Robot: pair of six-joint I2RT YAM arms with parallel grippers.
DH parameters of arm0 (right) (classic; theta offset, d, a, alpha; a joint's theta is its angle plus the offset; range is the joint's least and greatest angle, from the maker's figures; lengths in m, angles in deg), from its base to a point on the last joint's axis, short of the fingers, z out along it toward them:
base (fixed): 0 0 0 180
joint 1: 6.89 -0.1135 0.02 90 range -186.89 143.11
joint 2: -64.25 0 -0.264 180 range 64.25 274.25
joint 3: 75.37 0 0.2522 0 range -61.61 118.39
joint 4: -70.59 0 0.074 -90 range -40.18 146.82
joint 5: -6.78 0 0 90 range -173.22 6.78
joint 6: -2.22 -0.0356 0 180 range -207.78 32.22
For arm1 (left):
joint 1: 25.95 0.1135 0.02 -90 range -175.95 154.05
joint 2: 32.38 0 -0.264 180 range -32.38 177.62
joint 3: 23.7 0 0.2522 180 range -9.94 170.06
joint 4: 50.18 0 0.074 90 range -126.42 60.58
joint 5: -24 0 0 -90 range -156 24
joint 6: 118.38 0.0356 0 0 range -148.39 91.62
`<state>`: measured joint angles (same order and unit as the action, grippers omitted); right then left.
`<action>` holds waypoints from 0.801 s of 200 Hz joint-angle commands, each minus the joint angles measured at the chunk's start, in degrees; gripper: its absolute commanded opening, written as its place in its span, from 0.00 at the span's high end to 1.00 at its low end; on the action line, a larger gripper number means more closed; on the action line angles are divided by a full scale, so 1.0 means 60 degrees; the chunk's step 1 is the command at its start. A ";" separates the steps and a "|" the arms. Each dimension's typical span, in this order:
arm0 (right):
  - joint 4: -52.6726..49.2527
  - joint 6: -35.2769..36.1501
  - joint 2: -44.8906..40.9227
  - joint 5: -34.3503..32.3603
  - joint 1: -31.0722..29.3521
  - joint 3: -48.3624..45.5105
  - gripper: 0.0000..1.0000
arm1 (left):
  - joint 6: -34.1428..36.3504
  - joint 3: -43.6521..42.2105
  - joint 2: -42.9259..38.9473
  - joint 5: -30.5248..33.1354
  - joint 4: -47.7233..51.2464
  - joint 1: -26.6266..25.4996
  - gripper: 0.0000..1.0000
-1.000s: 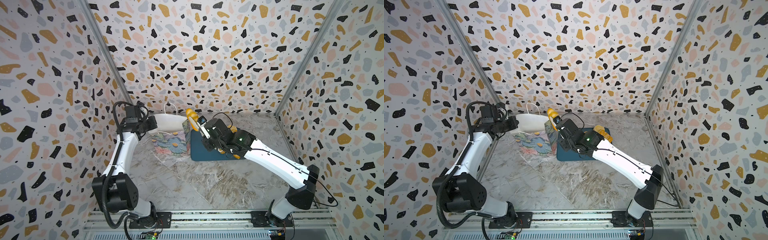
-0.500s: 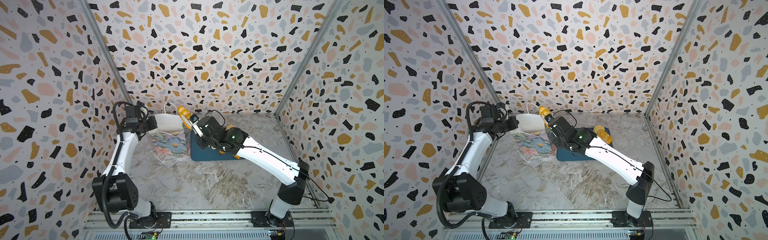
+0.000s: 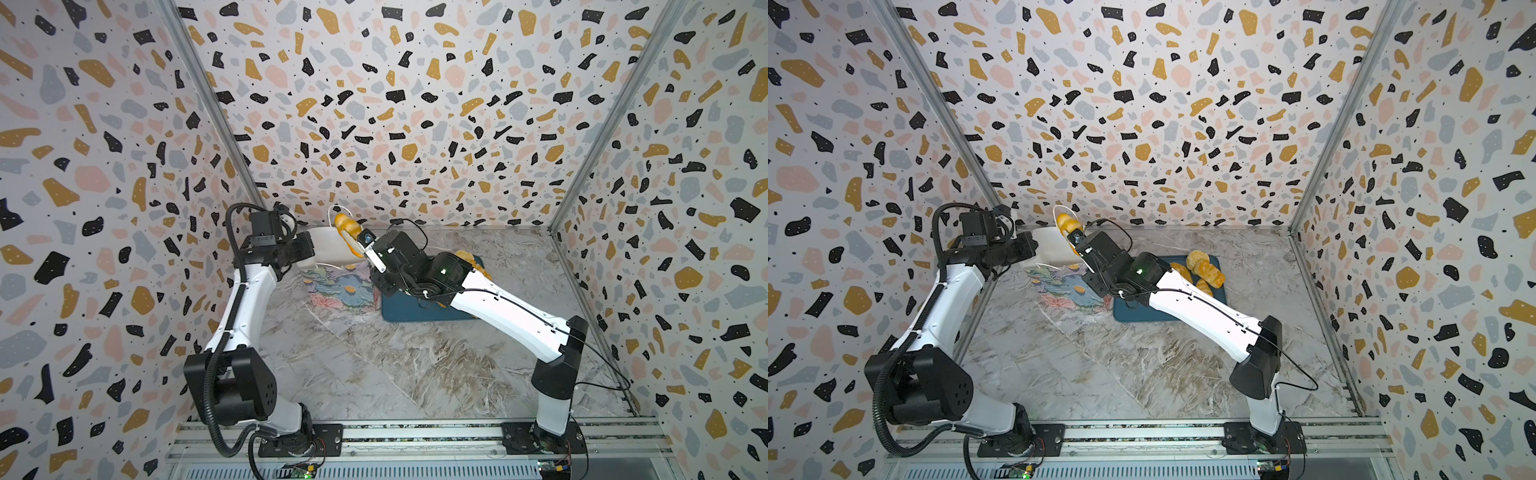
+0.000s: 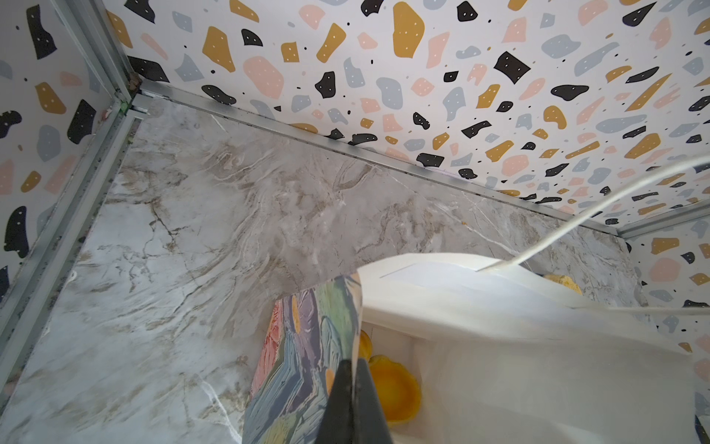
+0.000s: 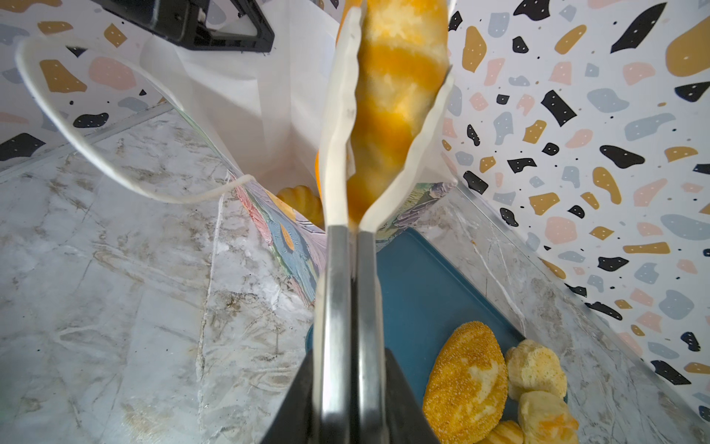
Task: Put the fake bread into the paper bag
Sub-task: 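Carry the roll in the tongs over the paper bag opening, then open the tongs to drop the elongated roll into the bag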
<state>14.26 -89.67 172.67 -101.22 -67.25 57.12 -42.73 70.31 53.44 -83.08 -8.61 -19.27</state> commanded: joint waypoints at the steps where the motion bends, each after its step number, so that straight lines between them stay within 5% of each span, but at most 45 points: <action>1: 0.0300 0.0192 -0.0146 0.0091 -0.0046 0.0560 0.76 | -0.0027 -0.0174 -0.0182 -0.0126 -0.0057 -0.0014 1.00; 113: 0.1030 0.0450 0.0438 0.0411 -0.0044 0.0550 0.66 | -0.0026 -0.0187 -0.0195 -0.0163 -0.0065 -0.0014 1.00; 160: 0.1058 0.0445 0.0548 0.0430 -0.0040 0.0506 0.51 | -0.0042 -0.0190 -0.0181 -0.0175 -0.0081 -0.0014 1.00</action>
<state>18.02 -87.20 177.00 -98.53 -67.29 57.72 -42.73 70.29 53.44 -83.28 -8.61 -19.27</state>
